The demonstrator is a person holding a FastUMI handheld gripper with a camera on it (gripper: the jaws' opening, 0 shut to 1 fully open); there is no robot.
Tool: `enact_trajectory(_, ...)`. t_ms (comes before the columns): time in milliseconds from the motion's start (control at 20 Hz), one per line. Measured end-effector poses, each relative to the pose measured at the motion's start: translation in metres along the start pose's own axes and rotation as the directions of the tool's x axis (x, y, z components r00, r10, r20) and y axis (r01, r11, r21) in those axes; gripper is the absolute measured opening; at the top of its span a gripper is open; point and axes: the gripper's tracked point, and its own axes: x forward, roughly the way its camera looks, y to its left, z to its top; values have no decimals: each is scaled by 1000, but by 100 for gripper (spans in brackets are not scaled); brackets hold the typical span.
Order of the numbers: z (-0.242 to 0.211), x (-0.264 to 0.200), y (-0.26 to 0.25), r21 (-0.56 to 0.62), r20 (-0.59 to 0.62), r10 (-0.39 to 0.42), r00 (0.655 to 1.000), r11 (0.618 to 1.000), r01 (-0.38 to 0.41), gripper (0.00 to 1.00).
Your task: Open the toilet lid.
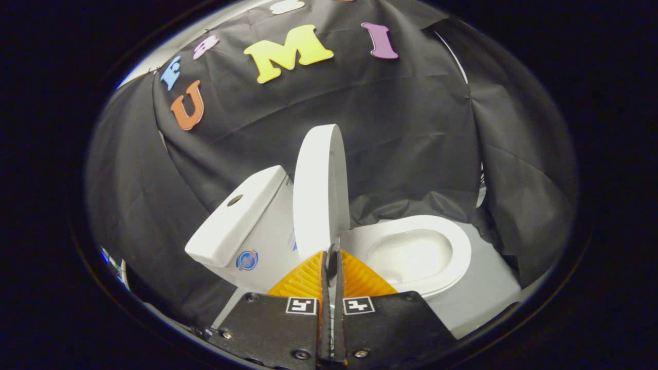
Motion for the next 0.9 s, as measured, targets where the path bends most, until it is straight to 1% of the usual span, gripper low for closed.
enact_trajectory(350,-3,4,24,-50,6,-29,1000,998,29,6)
enact_trajectory(750,-9,10,60,-118,-5,4,1000,993,-5,6)
enact_trajectory(900,-12,14,70,-146,-4,-1,1000,989,0,6)
